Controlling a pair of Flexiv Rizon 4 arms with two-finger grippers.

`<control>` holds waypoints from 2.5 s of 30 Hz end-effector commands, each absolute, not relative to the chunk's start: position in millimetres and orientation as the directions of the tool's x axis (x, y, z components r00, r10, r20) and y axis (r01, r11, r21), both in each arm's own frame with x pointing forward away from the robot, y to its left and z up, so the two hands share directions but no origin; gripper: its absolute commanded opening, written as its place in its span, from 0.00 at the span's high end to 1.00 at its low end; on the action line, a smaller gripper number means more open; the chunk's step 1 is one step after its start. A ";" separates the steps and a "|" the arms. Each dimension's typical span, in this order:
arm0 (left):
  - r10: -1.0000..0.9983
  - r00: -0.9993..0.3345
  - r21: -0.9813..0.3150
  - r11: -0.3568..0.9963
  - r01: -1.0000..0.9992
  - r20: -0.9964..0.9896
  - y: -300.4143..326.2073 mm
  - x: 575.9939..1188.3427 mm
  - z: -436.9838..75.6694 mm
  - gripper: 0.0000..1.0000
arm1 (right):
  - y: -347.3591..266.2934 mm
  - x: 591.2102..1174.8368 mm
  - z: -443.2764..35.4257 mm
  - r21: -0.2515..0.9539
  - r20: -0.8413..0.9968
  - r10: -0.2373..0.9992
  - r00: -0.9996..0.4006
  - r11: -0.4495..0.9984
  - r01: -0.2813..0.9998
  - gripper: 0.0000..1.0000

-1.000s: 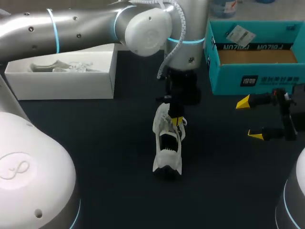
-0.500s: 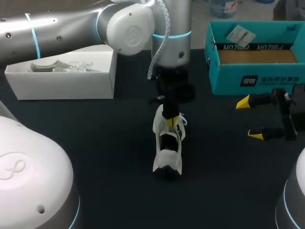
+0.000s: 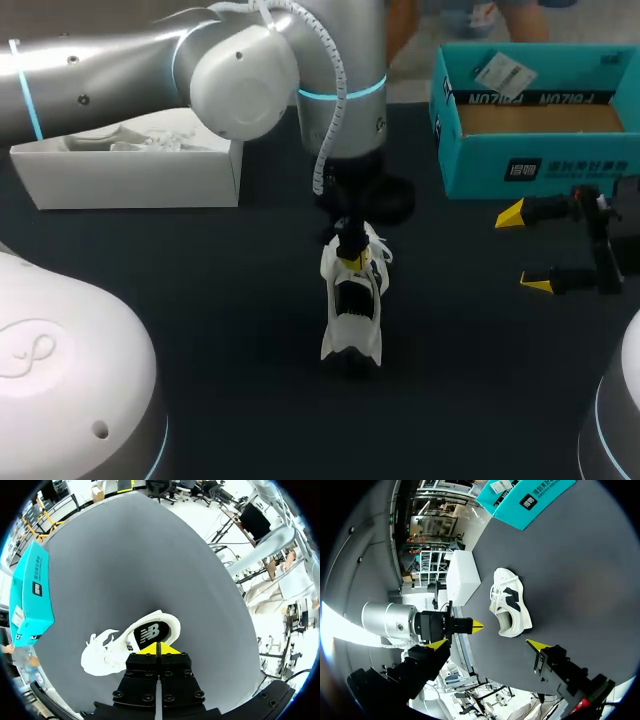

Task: Take the shoe out of the shoebox, open the shoe tongue, remove and reinsert the insole, then place the shoe into the shoebox

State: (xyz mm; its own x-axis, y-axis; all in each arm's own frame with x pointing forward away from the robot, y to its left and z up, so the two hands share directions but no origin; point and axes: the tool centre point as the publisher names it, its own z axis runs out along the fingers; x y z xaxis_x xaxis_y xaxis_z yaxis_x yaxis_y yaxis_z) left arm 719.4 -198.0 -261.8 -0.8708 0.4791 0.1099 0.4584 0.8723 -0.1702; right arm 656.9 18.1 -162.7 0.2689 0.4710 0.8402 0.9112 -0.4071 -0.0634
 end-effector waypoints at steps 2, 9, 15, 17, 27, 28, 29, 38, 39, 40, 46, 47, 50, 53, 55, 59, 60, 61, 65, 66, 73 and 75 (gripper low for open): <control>0.224 -0.974 -0.068 0.972 0.225 -0.028 -195.3 701.7 -275.3 1.00 | 16.7 646.3 -160.9 -0.057 0.840 0.471 0.271 -0.419 0.906 0.00; 0.201 -0.978 -0.005 0.979 0.202 -0.058 -194.2 692.6 -291.2 0.98 | 16.7 646.3 -160.9 -0.057 0.840 0.471 0.271 -0.419 0.906 0.00; 0.212 -0.977 -0.055 0.976 0.212 0.011 -190.7 683.8 -286.0 0.24 | 16.7 646.3 -160.9 -0.057 0.840 0.471 0.271 -0.419 0.906 0.00; 0.212 -0.977 -0.045 0.976 0.211 0.020 -190.8 683.0 -291.5 0.24 | 16.7 646.3 -160.9 -0.057 0.840 0.471 0.271 -0.419 0.906 0.00; 0.217 -0.973 -0.058 0.975 0.213 0.074 -197.1 673.5 -328.1 0.29 | 16.7 646.3 -160.9 -0.057 0.840 0.471 0.271 -0.419 0.906 0.00; 0.201 -0.975 -0.048 0.979 0.198 0.095 -197.8 673.3 -332.8 0.34 | 16.7 646.3 -160.9 -0.057 0.840 0.471 0.271 -0.419 0.906 0.00; 0.205 -0.974 -0.044 0.978 0.202 0.099 -198.1 672.9 -336.8 0.36 | 16.7 646.3 -160.9 -0.057 0.840 0.471 0.271 -0.419 0.906 0.00; 0.157 -0.975 -0.042 0.987 0.152 0.156 -198.4 671.8 -362.2 0.55 | 16.7 646.3 -160.9 -0.057 0.840 0.471 0.271 -0.419 0.906 0.00; 0.142 -0.976 -0.038 0.990 0.138 0.163 -198.4 671.5 -365.6 0.55 | 16.7 646.3 -160.9 -0.057 0.840 0.471 0.271 -0.419 0.906 0.00; 0.147 -0.976 -0.027 0.989 0.144 0.161 -197.7 670.0 -370.3 0.55 | 16.7 646.3 -160.9 -0.057 0.840 0.471 0.271 -0.419 0.906 0.00; 0.135 -0.976 -0.010 0.991 0.135 0.172 -191.8 665.2 -383.3 0.52 | 16.7 646.3 -160.9 -0.057 0.840 0.471 0.271 -0.419 0.906 0.00; 0.123 -0.976 -0.012 0.992 0.123 0.177 -191.5 664.9 -385.2 0.52 | 16.7 646.3 -160.9 -0.057 0.840 0.471 0.271 -0.419 0.906 0.00; 0.120 -0.977 -0.004 0.993 0.121 0.179 -191.0 663.7 -389.9 0.50 | 16.7 646.3 -160.9 -0.057 0.840 0.471 0.271 -0.419 0.906 0.00; 0.110 -0.976 0.002 0.994 0.112 0.190 -190.4 663.4 -393.5 0.36 | 16.7 646.3 -160.9 -0.057 0.840 0.471 0.271 -0.419 0.906 0.00; 0.106 -0.975 0.003 0.994 0.108 0.193 -190.0 664.0 -395.6 0.28 | 16.7 646.3 -160.9 -0.057 0.840 0.471 0.271 -0.419 0.906 0.00; 0.101 -0.975 0.007 0.995 0.104 0.198 -190.5 663.5 -402.2 0.24 | 16.7 646.3 -160.9 -0.057 0.840 0.471 0.271 -0.419 0.906 0.00; 0.101 -0.975 0.007 0.995 0.104 0.197 -190.6 663.4 -403.7 0.25 | 16.7 646.3 -160.9 -0.057 0.840 0.471 0.271 -0.419 0.906 0.00; 0.100 -0.975 0.007 0.995 0.104 0.197 -190.7 663.7 -404.7 0.27 | 16.7 646.3 -160.9 -0.057 0.840 0.471 0.271 -0.419 0.906 0.00; 0.095 -0.974 0.012 0.995 0.099 0.204 -190.3 664.4 -411.7 0.66 | 16.7 646.3 -160.9 -0.057 0.840 0.471 0.271 -0.419 0.906 0.00; 0.090 -0.974 0.016 0.995 0.095 0.206 -190.1 664.3 -413.2 0.79 | 16.7 646.3 -160.9 -0.057 0.840 0.471 0.271 -0.419 0.906 0.00; 0.083 -0.976 0.022 0.996 0.090 0.202 -185.3 660.9 -404.0 1.00 | 16.7 646.3 -160.9 -0.057 0.840 0.471 0.271 -0.419 0.906 0.00; 0.084 -0.978 0.024 0.996 0.090 0.192 -183.2 660.2 -392.7 1.00 | 16.7 646.3 -160.9 -0.057 0.840 0.471 0.271 -0.419 0.906 0.00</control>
